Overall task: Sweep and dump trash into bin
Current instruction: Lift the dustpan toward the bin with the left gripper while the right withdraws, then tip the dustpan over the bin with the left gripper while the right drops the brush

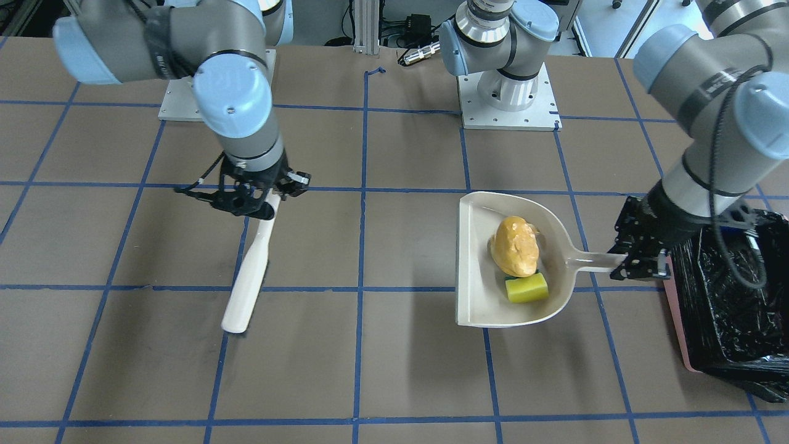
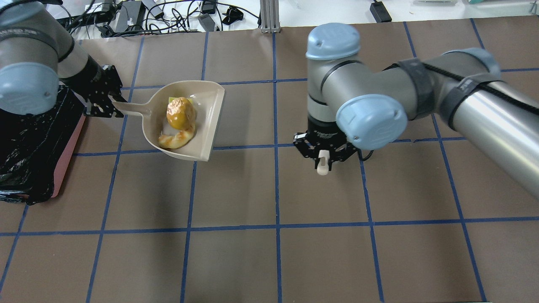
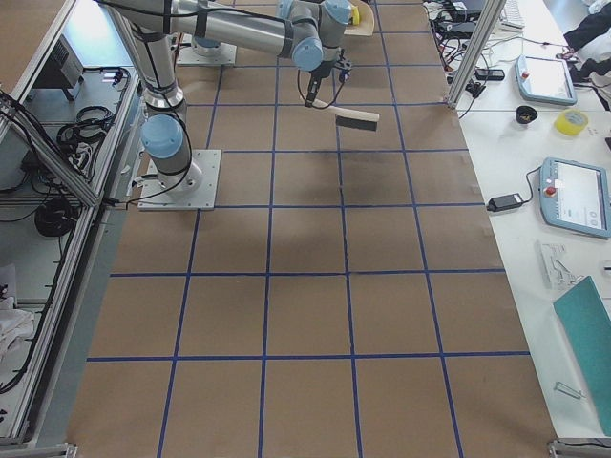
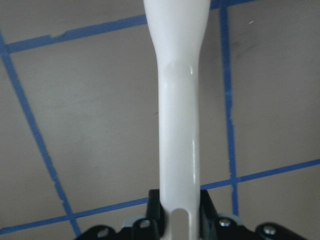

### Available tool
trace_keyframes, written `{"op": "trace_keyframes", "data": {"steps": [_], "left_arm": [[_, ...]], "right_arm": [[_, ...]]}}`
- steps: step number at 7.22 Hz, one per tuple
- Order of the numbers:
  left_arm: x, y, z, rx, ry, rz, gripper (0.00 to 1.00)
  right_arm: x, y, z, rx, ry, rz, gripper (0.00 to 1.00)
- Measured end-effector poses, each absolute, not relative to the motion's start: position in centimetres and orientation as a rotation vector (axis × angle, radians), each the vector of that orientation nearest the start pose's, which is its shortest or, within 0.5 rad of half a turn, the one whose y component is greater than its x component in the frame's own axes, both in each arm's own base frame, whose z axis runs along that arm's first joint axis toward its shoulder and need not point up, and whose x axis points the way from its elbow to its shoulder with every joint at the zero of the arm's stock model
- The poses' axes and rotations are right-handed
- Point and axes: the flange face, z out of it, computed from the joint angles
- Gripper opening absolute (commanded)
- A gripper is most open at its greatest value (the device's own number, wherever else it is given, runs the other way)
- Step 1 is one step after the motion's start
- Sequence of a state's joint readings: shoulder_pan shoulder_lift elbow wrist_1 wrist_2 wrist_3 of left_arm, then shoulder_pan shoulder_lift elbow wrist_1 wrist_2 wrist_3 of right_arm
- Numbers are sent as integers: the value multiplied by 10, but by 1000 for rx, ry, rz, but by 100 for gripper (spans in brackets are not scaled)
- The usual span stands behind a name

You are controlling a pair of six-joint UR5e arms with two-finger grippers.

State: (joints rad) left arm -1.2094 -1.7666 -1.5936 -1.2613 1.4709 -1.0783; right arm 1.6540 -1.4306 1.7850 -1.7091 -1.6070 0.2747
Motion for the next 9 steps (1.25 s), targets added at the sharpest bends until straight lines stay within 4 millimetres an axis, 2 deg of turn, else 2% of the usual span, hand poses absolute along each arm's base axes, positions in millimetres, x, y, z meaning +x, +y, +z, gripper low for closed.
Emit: {"op": "trace_keyframes", "data": {"steps": [3,4,6,7,8,9], "left_arm": [[193,-577,452,-2078,2513,-82,0],[236,-571,459,-2031,2543,-102,0],[306,-564,464,-1962,2582,-145,0],[333,-569,464,-1935,2595,-169,0],[357,-577,461,-1905,2611,-188,0],[382,-585,455,-1882,2622,-199,0]], "right_arm": [[40,-514,330,212,3156,215,0],[1,-520,321,147,3140,160,0],[-59,-531,280,8,3119,116,0],[-86,-530,262,14,3107,137,0],[-99,-529,251,38,3097,156,0],[-104,-529,244,59,3089,170,0]]}}
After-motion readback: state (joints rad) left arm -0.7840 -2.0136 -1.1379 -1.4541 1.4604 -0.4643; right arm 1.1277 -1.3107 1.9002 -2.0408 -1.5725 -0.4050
